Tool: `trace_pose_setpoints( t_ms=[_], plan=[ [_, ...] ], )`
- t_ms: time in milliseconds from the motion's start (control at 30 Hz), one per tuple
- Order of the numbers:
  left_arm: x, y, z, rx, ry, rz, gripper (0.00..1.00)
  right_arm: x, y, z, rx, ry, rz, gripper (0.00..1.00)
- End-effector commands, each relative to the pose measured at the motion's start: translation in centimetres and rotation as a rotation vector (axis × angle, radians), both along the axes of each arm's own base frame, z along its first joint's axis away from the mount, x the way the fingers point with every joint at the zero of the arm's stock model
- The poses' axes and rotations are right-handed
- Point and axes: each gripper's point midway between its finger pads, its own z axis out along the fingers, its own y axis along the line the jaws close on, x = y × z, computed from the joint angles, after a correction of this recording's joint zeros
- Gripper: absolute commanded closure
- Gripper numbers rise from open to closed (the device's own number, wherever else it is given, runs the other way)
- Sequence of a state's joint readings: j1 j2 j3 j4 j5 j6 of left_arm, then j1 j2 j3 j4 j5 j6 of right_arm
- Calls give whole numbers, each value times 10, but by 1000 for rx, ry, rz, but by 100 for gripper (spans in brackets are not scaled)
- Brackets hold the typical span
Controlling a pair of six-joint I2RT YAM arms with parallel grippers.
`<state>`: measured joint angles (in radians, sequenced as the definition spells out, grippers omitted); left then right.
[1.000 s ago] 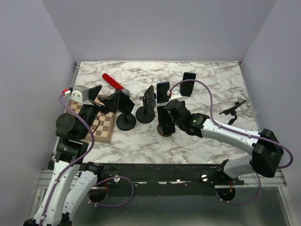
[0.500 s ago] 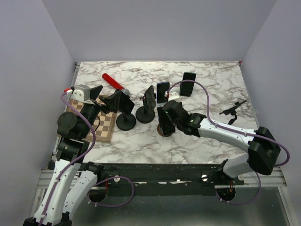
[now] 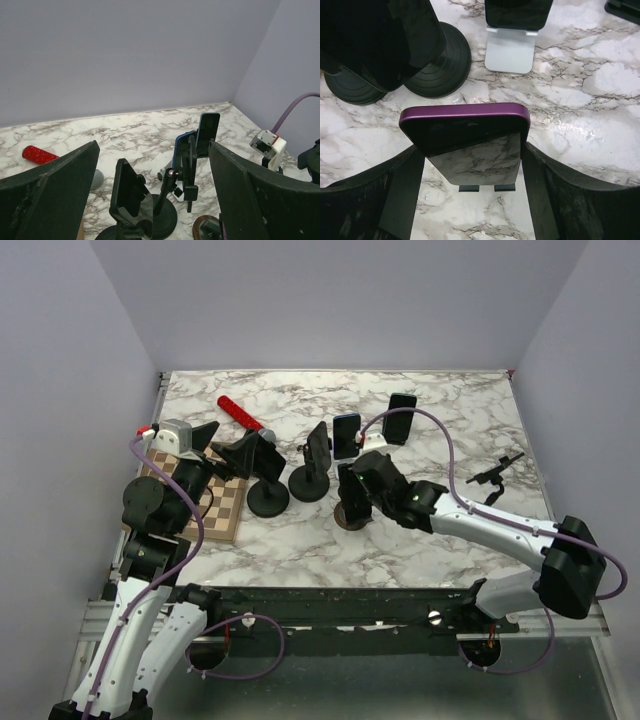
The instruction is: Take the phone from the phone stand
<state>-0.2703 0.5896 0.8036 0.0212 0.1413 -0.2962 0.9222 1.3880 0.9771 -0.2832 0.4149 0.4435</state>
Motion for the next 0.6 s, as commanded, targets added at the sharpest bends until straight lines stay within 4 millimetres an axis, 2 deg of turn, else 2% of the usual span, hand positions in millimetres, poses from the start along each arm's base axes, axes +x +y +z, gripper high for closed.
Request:
trace_pose_setpoints(
  t_ms=[0,200,367,567],
  plan=[
    [3,5,-1,-8,3,28,1,4,-4,37,54,-92,-25,64],
    [4,5,-3,-7,8,32,1,5,-16,53,60,-131,-58,83],
    [4,6,-3,-8,9,37,2,7,-36,63,17,-174,-121,99],
    [3,7,-2,-12,6,41,1,8,-62,69,-49,-207,-206,99]
  ],
)
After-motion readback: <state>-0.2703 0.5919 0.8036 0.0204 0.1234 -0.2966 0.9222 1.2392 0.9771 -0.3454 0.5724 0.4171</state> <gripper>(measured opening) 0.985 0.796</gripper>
